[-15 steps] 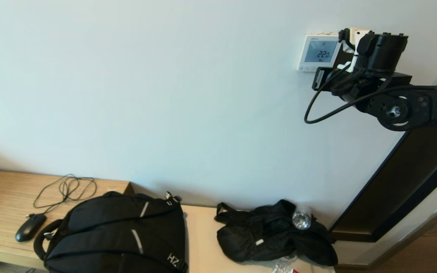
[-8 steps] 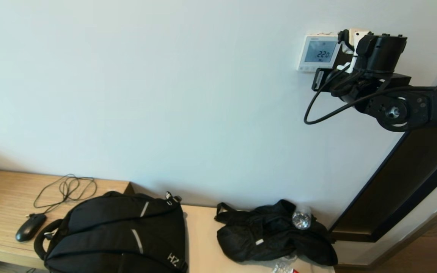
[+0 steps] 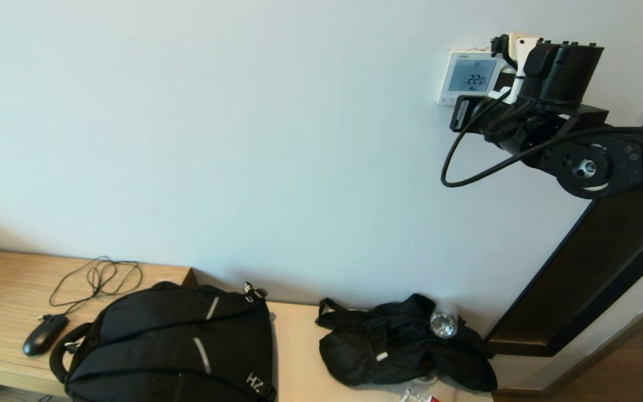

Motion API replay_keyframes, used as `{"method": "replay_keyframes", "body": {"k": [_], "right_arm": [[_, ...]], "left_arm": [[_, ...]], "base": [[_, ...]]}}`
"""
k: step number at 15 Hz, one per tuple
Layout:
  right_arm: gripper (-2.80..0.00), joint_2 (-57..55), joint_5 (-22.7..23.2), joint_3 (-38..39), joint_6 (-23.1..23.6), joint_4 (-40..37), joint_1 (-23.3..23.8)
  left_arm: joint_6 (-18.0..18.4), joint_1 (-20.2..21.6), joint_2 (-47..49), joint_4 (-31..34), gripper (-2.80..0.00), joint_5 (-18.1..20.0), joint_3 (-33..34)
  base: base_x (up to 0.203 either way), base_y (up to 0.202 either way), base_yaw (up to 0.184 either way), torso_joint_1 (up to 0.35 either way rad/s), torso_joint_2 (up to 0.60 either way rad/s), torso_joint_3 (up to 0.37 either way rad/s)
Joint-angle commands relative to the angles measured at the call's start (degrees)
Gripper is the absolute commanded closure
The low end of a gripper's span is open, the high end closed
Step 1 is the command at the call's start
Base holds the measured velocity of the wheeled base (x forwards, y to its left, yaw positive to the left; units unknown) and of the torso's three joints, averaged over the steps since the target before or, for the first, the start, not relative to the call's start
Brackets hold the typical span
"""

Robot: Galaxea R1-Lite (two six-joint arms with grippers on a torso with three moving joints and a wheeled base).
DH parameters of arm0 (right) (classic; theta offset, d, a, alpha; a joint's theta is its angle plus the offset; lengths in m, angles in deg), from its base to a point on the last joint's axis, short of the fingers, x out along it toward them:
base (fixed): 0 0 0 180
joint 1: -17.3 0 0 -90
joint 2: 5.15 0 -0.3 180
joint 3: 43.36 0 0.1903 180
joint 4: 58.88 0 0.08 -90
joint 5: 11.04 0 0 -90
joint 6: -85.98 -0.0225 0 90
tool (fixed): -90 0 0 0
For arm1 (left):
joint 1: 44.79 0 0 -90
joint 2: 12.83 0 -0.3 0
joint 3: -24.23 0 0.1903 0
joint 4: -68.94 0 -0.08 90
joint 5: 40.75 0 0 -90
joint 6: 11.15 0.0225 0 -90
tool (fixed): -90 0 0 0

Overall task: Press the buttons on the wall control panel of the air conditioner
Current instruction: Turn on the central air conditioner, then press the temperature decrease button

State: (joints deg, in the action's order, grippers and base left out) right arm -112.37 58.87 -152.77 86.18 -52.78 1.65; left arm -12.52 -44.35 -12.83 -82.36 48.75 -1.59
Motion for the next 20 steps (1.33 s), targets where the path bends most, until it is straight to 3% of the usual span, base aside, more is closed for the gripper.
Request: {"method": "replay_keyframes", "body": {"k": [1,20], "right_arm": [[0.0,-0.4,0.0,-1.5,0.5,0.5,-0.2],[0.0,-4.3,-1.0,-3.9,2.2,2.2,-0.1]], "left_arm": [[0.0,0.0,0.0,0.0,0.0,0.0,0.0],[0.0,0.0,0.0,0.0,0.0,0.0,0.0]], "base": [[0.0,0.0,0.0,0.0,0.0,0.0],[0.0,0.0,0.0,0.0,0.0,0.0]]}}
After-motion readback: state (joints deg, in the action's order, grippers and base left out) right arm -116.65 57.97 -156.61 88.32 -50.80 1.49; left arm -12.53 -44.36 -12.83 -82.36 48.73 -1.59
